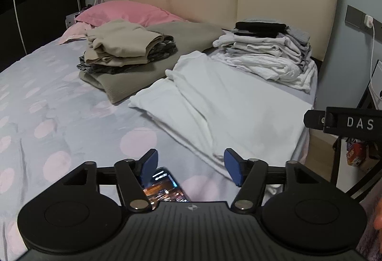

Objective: Fold clothes

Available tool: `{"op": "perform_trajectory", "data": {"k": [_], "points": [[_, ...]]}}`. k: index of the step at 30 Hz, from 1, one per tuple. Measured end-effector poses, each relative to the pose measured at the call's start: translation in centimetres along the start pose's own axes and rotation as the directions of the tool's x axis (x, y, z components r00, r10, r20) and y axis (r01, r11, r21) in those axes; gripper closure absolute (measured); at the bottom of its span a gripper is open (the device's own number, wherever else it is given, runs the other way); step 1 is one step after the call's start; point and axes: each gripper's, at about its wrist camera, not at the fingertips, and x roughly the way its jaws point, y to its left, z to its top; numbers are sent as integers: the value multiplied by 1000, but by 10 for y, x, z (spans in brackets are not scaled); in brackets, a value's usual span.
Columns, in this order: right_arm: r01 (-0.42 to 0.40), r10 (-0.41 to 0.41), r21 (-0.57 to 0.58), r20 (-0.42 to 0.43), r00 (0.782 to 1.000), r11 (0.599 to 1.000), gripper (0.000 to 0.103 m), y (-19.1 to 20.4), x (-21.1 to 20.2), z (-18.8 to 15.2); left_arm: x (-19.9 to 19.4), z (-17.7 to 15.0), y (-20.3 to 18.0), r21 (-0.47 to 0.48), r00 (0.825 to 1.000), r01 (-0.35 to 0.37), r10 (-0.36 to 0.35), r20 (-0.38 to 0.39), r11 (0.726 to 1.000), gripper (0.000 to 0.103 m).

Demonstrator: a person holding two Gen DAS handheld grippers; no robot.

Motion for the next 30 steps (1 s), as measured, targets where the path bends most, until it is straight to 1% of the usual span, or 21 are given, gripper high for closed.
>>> {"op": "perform_trajectory", "data": {"k": [3,7,10,16,22,30], "points": [[12,-12,-6,9,1000,1000,36,8,-2,-8,-2,-3,4,-6,1000,15,-15,-1,1000,41],[7,-8,-47,-30,1000,999,34,21,1,-22,-1,-8,11,-37,999,34,-34,-8,999,40],[21,-22,-81,-9,1000,997,32,28,1,-25,3,-13,15,-41,999,29,-30,-29,999,40],[25,-26,-82,-13,1000,996,31,33,3,-26,7,-13,19,-32,998,21,-23,-53,999,40],[35,-33,-70,22,999,997,31,34,-3,-24,-1,-5,16,3,1000,10,-10,-9,1000,40],[41,-39,-61,37,999,997,29,35,-7,-22,-7,5,17,10,1000,2,-3,26,1000,40]]}}
